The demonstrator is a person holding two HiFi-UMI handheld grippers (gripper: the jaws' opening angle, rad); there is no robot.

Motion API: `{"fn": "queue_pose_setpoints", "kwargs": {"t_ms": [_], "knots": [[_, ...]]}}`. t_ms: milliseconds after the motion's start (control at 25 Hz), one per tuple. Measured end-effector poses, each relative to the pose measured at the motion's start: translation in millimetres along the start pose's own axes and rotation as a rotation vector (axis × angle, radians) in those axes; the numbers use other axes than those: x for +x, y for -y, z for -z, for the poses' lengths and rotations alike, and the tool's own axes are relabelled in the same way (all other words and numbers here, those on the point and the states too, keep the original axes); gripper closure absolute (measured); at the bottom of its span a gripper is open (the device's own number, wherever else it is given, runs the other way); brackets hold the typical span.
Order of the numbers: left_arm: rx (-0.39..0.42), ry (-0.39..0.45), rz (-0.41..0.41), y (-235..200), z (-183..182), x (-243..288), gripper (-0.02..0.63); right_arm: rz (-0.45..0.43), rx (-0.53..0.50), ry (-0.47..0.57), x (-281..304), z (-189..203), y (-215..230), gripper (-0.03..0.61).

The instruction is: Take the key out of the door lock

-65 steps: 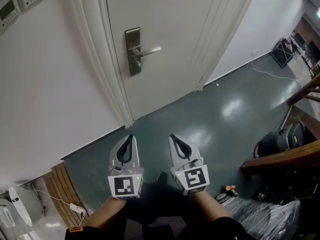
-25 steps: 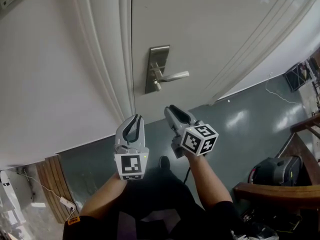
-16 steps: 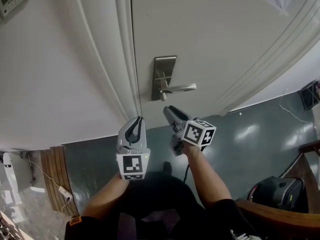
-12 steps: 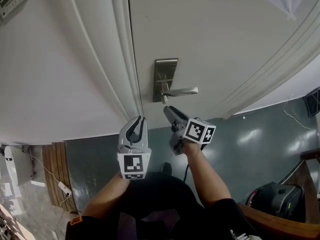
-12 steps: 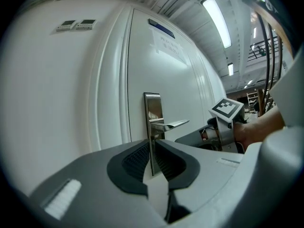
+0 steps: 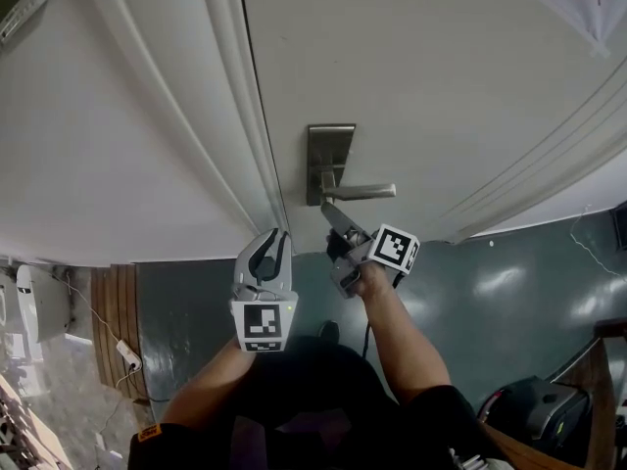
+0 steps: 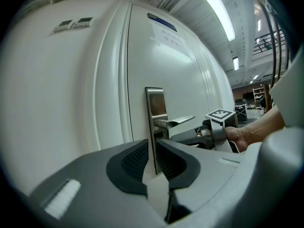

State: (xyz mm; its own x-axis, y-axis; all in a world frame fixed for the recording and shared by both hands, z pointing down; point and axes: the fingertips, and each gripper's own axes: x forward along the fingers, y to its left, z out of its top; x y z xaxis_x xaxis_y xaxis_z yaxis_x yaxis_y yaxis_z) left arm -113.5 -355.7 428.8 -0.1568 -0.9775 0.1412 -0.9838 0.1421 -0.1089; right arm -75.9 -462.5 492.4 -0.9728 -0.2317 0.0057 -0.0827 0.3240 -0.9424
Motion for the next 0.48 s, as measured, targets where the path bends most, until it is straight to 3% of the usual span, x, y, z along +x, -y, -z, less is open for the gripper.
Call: {"fn": "queue_pose_setpoints", "kwargs": {"t_ms": [120, 240, 480], "knots": [[0.000, -0.004, -0.011, -2.5, 1.1, 0.1, 0.548, -0.038, 0.051, 0.015, 4.4, -4.5, 2.4, 0.469], [0.001, -0.004, -0.016, -4.5, 0.3, 0.6, 0.548, -0.038, 0.077, 0.022, 5.6, -5.1, 7.6, 0.544], [-0.004, -0.004, -0.014, -6.0, 0.9, 0.8, 0.548, -0.055, 0.102, 0.026, 7.0, -4.8, 10.3, 0.548]]}}
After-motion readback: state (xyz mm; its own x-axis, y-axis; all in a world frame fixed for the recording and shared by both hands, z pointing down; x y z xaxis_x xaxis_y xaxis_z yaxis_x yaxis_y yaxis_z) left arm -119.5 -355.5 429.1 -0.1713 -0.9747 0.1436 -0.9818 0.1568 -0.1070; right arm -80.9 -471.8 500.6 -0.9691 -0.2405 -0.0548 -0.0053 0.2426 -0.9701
